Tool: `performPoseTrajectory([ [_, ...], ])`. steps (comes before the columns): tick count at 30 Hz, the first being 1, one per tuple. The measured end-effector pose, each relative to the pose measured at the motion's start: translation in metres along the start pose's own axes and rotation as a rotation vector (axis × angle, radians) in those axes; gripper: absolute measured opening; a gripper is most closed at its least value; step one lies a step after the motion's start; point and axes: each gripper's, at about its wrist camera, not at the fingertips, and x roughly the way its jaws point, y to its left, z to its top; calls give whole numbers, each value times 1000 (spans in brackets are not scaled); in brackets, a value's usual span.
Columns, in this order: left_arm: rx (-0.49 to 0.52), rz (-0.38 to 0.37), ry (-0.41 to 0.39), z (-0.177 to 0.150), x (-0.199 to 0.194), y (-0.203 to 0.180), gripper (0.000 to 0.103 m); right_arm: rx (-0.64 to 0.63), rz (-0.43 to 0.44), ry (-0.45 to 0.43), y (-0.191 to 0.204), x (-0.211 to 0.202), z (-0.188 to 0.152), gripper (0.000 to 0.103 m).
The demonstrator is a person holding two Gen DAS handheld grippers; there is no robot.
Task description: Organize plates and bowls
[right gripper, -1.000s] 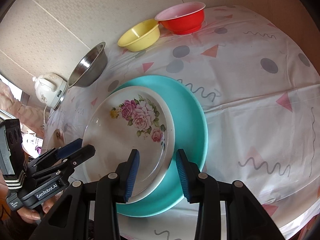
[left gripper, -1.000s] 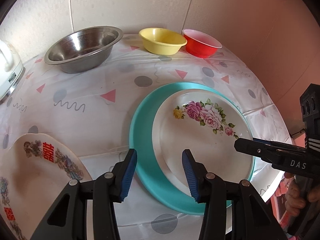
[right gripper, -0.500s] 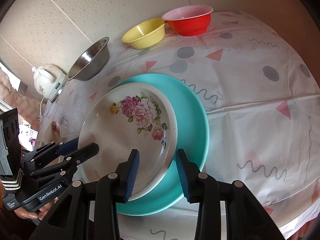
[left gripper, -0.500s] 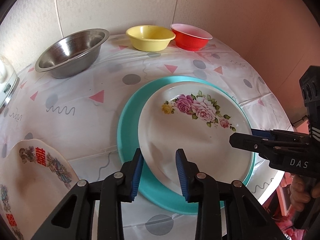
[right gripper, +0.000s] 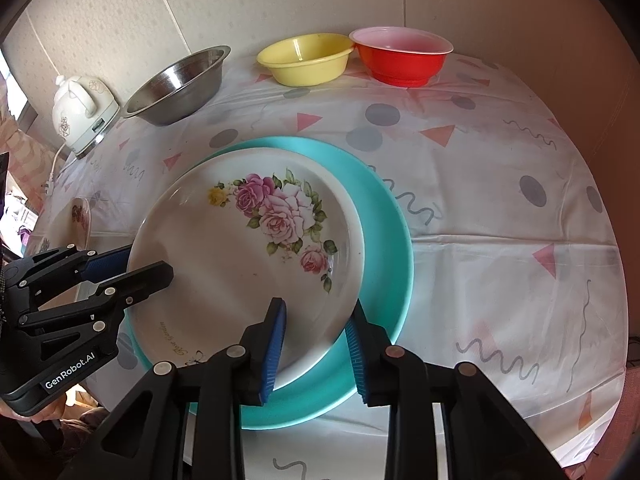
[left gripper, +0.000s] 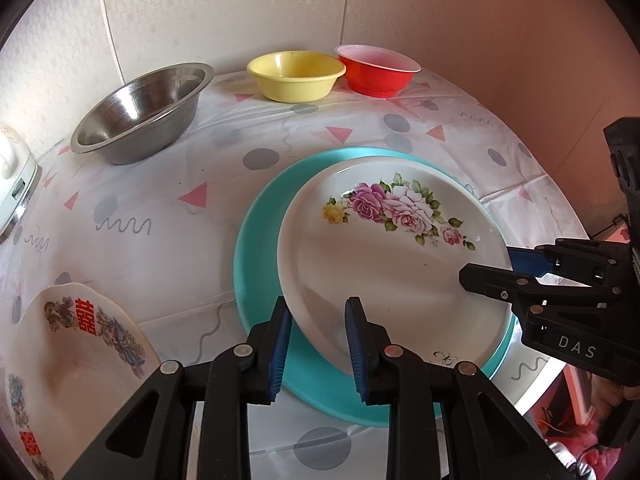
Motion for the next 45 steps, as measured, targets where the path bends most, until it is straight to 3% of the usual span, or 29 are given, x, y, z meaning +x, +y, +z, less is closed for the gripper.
performPoseTrajectory([
  [9, -25, 15, -53, -1, -14, 9, 30, 55, 6, 3, -4, -3, -1, 32],
  [19, -66, 16, -88, 1, -30, 18, 37, 159, 32, -92, -20, -25, 6, 37],
  [26, -88, 22, -108, 0, -42, 24, 37, 156, 58, -97, -12, -26, 14, 37],
  [37, -136, 22, -119, -2, -54, 38, 38, 110, 157, -93, 16, -27, 25, 37],
  [45, -219, 31, -131, -3, -69, 67, 38, 44, 281, -51, 55, -20, 31, 37],
])
